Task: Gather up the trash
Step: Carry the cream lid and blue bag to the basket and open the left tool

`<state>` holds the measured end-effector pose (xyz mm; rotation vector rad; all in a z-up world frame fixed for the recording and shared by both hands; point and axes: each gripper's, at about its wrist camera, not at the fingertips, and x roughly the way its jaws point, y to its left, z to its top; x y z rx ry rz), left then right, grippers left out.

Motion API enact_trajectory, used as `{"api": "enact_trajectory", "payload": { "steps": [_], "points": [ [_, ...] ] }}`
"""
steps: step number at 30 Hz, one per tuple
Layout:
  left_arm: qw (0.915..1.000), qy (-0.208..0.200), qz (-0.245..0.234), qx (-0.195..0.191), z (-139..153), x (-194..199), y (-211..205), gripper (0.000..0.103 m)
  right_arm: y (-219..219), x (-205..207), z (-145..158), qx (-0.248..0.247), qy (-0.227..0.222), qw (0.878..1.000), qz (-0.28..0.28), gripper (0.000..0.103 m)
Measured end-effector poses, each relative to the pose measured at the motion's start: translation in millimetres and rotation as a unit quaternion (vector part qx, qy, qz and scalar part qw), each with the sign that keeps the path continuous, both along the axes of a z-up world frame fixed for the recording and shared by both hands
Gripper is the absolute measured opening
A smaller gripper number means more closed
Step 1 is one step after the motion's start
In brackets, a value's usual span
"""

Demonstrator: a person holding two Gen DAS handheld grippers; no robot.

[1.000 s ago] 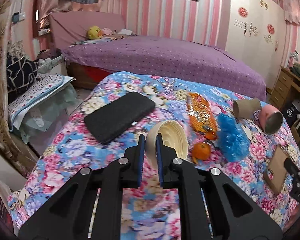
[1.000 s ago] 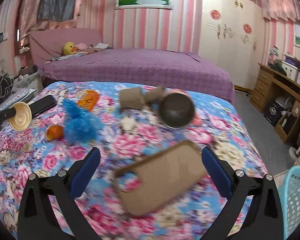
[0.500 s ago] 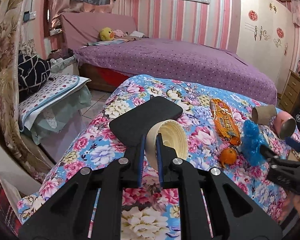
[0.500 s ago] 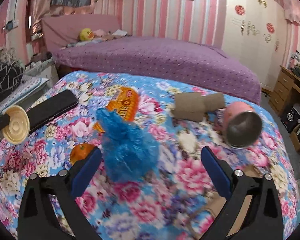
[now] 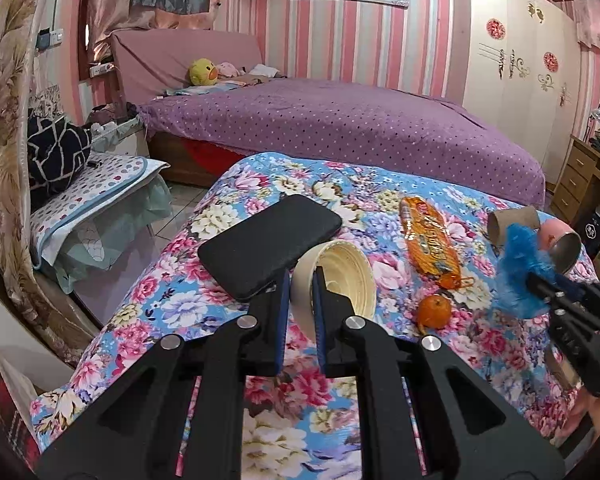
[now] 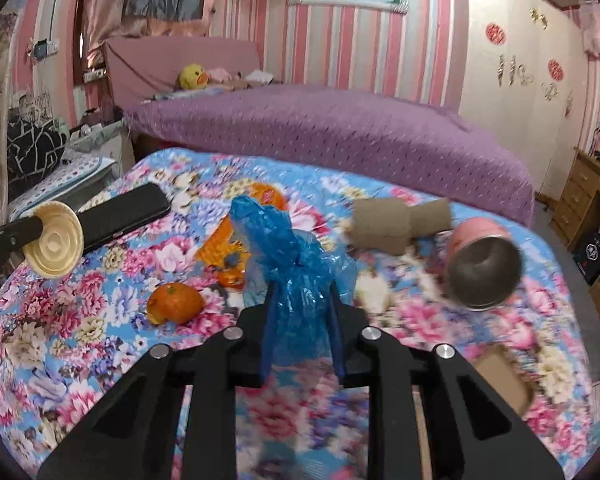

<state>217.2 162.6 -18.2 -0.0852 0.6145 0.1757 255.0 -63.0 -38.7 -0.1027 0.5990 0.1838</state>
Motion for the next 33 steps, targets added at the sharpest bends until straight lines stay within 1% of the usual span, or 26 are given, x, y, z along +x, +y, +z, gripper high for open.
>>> {"api": "enact_trajectory", "payload": {
  "steps": [4, 8, 12, 18, 23, 27, 33],
  "points": [
    [0.9999, -0.005, -0.014, 0.004, 4, -6, -18, 0.010, -30, -18, 13, 0.010, -0.013, 1.000, -0.017, 0.023],
    [0.9993, -0.013, -0.028, 0.021, 8, -16, -42, 0.010, -59, -38, 22, 0.006, -0.025, 0.999, -0.033, 0.023],
    [0.9985, -0.018, -0.045, 0.024, 12, -25, -64, 0.010, -92, -61, 28, 0.002, -0.029, 0.998, -0.052, 0.023],
    [0.9960, -0.023, -0.073, 0.045, 14, -42, -105, 0.010, -143, -101, 34, -0.006, -0.035, 0.996, -0.085, 0.023],
    [0.9940, -0.030, -0.098, 0.039, 20, -56, -139, 0.010, -189, -133, 33, -0.008, -0.039, 0.993, -0.115, 0.023],
    [0.9924, -0.036, -0.111, 0.040, 22, -65, -166, 0.010, -214, -150, 32, -0.006, -0.045, 0.990, -0.136, 0.023],
    [0.9895, -0.025, -0.141, 0.017, 17, -73, -203, 0.010, -248, -167, 29, 0.006, -0.056, 0.985, -0.161, 0.023]
  ]
}}
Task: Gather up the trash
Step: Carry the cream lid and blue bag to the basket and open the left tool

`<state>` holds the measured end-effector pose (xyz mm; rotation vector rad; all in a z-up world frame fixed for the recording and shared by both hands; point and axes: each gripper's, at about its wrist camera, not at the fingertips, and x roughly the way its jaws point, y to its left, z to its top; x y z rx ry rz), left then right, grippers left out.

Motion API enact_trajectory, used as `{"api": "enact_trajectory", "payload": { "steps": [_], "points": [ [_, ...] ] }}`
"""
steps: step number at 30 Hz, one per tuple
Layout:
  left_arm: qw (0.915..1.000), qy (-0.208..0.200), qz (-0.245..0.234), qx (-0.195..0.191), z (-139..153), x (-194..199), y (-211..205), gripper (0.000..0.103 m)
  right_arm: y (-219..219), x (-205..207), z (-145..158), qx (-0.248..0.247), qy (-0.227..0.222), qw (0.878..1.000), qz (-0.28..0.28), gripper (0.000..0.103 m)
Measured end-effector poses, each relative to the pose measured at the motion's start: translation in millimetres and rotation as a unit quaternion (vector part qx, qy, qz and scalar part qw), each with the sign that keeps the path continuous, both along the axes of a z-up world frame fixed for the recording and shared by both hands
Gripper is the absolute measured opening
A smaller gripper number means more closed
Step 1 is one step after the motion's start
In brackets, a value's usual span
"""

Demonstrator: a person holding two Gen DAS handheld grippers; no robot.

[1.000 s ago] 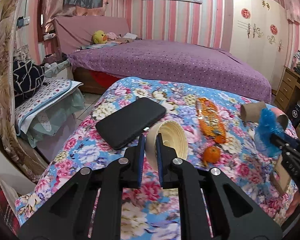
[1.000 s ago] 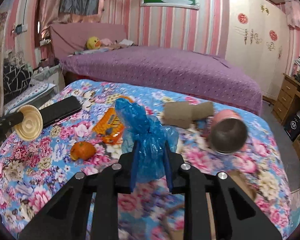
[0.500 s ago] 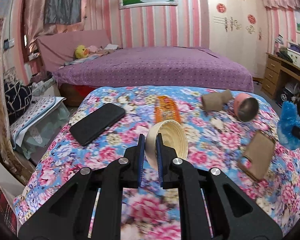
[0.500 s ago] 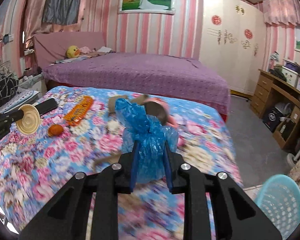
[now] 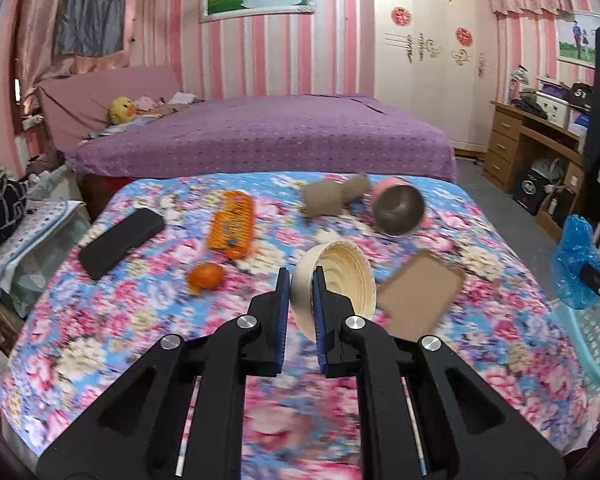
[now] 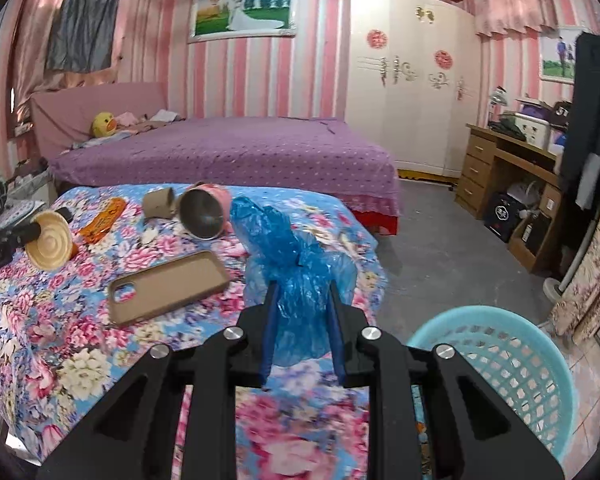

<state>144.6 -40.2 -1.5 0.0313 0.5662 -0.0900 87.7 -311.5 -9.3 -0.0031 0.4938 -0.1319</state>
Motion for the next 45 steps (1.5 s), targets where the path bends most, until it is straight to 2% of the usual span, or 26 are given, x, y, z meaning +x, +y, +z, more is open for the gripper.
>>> {"api": "enact_trajectory", "payload": {
  "steps": [8, 17, 24, 28, 36, 41, 45],
  "points": [
    [0.9996, 0.001, -0.026, -0.006, -4, 0, -45, 0.010, -39, -11, -1, 0.009, -0.006, 1.000, -0.026, 0.023],
    [0.9980, -0.006, -0.062, 0.007, -5, -2, -97, 0.010, -82, -25, -1, 0.024, -0.015, 0.998, -0.056, 0.023],
    [0.9957, -0.022, -0.090, 0.008, 5, -18, -133, 0.010, -118, -42, -2, 0.011, -0.016, 0.996, -0.090, 0.023],
    [0.9941, -0.030, -0.104, 0.009, 9, -23, -159, 0.010, -138, -57, -4, -0.017, -0.011, 0.994, -0.112, 0.023],
    [0.9818, -0.043, -0.185, 0.011, 1, -56, -240, 0.010, -177, -88, -13, -0.025, -0.007, 0.989, -0.145, 0.023],
    [0.9731, -0.039, -0.227, 0.002, -12, -71, -282, 0.010, -197, -103, -19, -0.002, -0.010, 0.987, -0.161, 0.023],
    [0.9695, -0.023, -0.244, -0.002, -25, -73, -301, 0.010, -212, -110, -26, 0.014, -0.005, 0.986, -0.167, 0.023]
  ]
}}
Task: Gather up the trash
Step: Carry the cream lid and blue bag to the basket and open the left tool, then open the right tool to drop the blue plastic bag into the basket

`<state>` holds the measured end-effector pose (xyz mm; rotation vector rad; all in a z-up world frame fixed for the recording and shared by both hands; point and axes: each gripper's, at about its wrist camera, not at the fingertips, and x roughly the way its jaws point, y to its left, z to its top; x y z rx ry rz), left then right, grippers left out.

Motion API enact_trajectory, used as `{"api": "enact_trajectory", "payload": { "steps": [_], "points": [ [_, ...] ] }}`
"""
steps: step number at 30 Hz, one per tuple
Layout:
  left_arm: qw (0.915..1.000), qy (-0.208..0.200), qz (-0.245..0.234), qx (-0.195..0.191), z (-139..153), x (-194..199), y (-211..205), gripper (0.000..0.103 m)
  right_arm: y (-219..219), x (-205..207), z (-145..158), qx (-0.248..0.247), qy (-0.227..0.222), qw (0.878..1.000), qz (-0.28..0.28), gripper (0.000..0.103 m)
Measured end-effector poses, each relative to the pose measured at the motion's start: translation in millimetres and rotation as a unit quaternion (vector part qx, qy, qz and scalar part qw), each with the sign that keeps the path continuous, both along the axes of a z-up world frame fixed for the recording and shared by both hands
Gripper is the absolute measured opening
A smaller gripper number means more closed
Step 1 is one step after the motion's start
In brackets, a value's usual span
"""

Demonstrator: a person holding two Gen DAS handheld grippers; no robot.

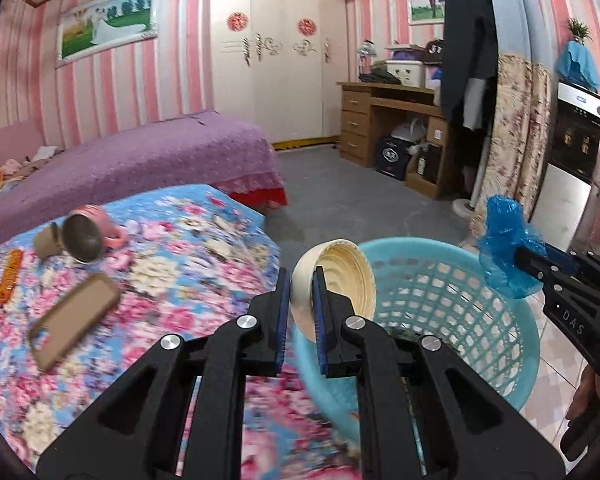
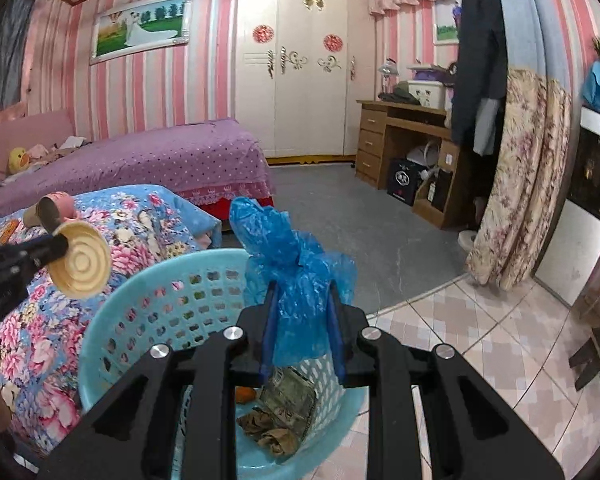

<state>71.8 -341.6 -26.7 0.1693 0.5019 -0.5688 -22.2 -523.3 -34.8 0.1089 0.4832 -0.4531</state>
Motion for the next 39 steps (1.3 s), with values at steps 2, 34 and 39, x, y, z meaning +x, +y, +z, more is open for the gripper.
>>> {"api": "enact_trajectory", "payload": {
  "steps": [2, 34, 39],
  "points": [
    [1.0000, 0.007, -0.003, 0.002, -8, 1, -8, 0.010, -7, -3, -4, 0.009, -0.002, 1.000, -0.006, 0.023],
    [0.9996, 0.014, 0.014, 0.022, -21, 18, 2, 0.091, 1, 10, -14, 0.030, -0.013, 0.999, 0.006, 0.023],
    [0.9991, -0.013, 0.027, 0.030, -15, 14, 5, 0.092, 3, 11, -14, 0.029, -0.014, 0.999, 0.008, 0.023]
  ]
}}
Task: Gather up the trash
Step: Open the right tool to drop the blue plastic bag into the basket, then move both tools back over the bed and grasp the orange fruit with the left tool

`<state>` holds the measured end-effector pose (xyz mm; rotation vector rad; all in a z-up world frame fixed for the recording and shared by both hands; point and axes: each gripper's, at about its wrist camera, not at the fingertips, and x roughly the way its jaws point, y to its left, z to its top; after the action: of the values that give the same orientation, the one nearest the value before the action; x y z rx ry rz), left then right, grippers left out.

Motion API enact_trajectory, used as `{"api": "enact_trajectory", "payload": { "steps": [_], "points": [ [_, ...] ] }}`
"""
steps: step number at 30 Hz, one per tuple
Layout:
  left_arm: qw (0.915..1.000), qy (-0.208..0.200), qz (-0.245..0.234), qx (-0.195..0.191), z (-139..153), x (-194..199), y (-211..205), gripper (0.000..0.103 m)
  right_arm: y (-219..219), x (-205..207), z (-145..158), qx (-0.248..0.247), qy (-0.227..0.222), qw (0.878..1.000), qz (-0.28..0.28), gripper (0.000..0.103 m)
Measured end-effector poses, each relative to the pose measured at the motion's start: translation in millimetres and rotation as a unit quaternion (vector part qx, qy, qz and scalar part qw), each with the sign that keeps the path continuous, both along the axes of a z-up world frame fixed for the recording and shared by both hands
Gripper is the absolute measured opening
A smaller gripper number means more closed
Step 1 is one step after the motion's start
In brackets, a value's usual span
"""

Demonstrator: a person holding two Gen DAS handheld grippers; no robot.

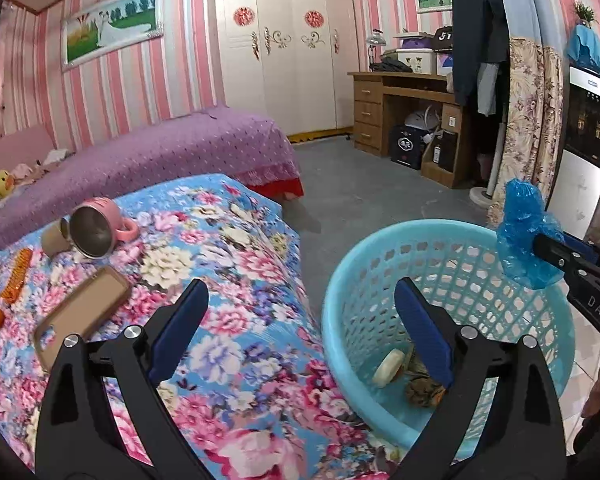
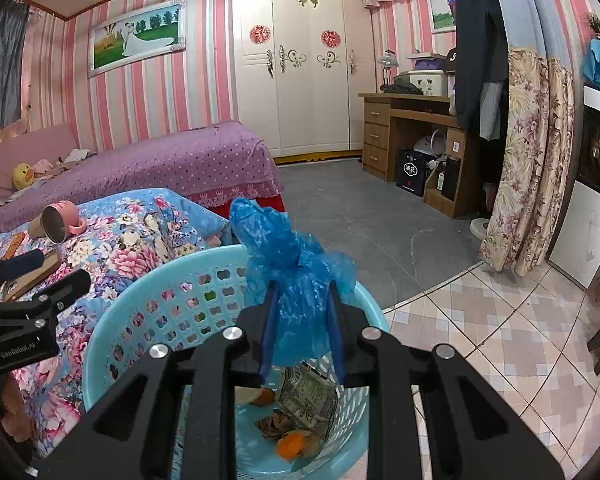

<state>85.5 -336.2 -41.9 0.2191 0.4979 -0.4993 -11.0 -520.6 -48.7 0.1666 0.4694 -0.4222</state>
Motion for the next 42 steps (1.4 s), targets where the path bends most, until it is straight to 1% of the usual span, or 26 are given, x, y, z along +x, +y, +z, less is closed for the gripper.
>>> {"api": "enact_trajectory", "payload": {
  "steps": [6, 7, 8, 10, 12, 14, 17, 19, 25, 34, 38, 42],
  "points": [
    [0.9998, -0.008, 0.017, -0.002, 4, -2, 13, 0.094, 4, 4, 0, 0.003, -0.001, 1.000, 0.004, 0.024],
    [0.9997, -0.010, 0.022, -0.002, 5, -2, 16, 0.095, 5, 5, 0, 0.004, -0.001, 1.000, 0.005, 0.030],
    [0.9996, -0.011, 0.025, -0.002, 6, -3, 19, 0.095, 6, 6, 0, 0.004, -0.001, 1.000, 0.005, 0.047],
    [0.9995, -0.014, 0.028, -0.004, 8, -4, 24, 0.096, 10, 7, 0, 0.000, -0.003, 1.000, 0.001, 0.071],
    [0.9993, -0.017, 0.033, -0.004, 10, -4, 30, 0.096, 14, 9, 1, -0.003, -0.004, 1.000, 0.003, 0.074],
    [0.9991, -0.019, 0.037, -0.005, 11, -5, 36, 0.096, 16, 11, 2, -0.004, -0.002, 1.000, -0.002, 0.088],
    [0.9988, -0.020, 0.045, -0.005, 13, -4, 47, 0.096, 20, 12, 5, -0.011, -0.005, 1.000, -0.015, 0.097],
    [0.9985, -0.021, 0.050, -0.005, 14, -3, 54, 0.097, 22, 12, 8, -0.016, -0.006, 1.000, -0.024, 0.098],
    [0.9972, -0.025, 0.070, -0.005, 17, 2, 79, 0.097, 29, 17, 12, -0.021, -0.006, 0.999, -0.034, 0.099],
    [0.9950, -0.032, 0.094, -0.009, 28, 15, 123, 0.097, 58, 31, 19, -0.033, -0.009, 0.999, -0.018, 0.099],
    [0.9938, -0.036, 0.105, -0.005, 31, 21, 142, 0.097, 70, 40, 21, -0.028, -0.013, 0.999, -0.011, 0.099],
    [0.9922, -0.032, 0.120, -0.009, 32, 29, 167, 0.097, 87, 51, 22, -0.029, -0.012, 1.000, 0.001, 0.098]
  ]
}}
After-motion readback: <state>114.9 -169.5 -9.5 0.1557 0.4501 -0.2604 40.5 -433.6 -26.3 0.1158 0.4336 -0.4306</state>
